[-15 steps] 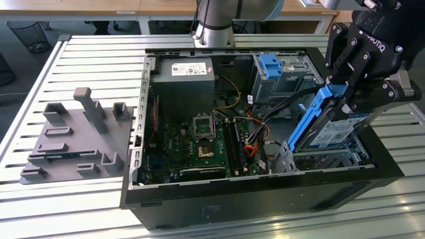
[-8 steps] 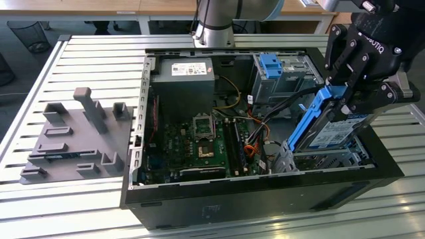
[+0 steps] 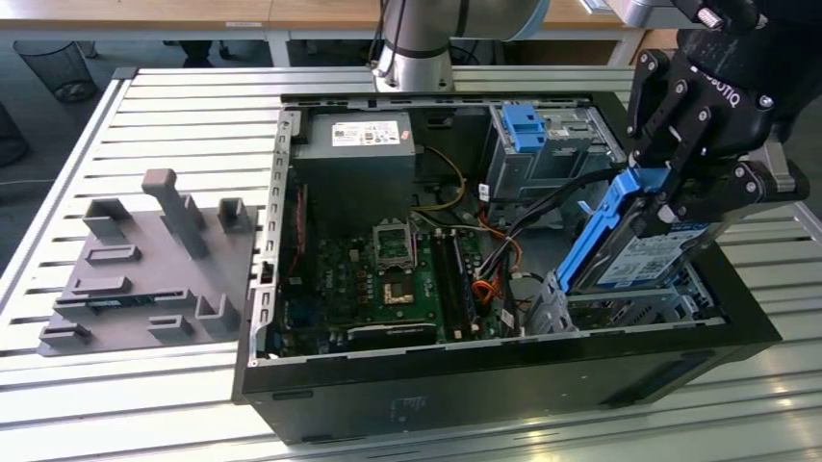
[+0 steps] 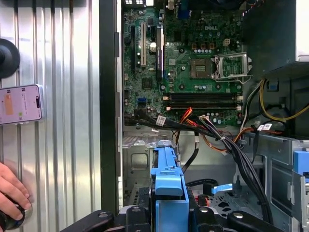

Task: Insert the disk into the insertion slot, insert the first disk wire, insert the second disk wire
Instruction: 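Insert the disk into the insertion slot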

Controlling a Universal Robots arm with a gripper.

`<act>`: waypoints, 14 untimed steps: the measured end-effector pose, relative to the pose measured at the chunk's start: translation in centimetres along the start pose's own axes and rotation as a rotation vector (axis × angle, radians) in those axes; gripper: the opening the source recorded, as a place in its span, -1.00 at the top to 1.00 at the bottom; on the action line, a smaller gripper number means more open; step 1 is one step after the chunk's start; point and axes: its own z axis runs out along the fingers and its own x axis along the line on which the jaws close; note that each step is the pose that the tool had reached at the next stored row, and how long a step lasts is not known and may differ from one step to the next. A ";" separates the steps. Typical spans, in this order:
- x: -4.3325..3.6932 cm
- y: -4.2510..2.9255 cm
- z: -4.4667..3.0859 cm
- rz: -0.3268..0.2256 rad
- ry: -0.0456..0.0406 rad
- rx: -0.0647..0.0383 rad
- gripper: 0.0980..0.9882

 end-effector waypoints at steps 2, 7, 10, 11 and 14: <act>0.00 0.00 0.05 0.000 0.0000 0.000 0.40; 0.00 0.00 0.17 0.000 0.0000 0.000 0.40; 0.00 0.00 0.26 0.000 -0.0001 0.000 0.40; 0.00 0.00 0.28 0.000 0.0000 0.000 0.40; 0.00 0.00 0.35 0.000 0.0000 0.000 0.40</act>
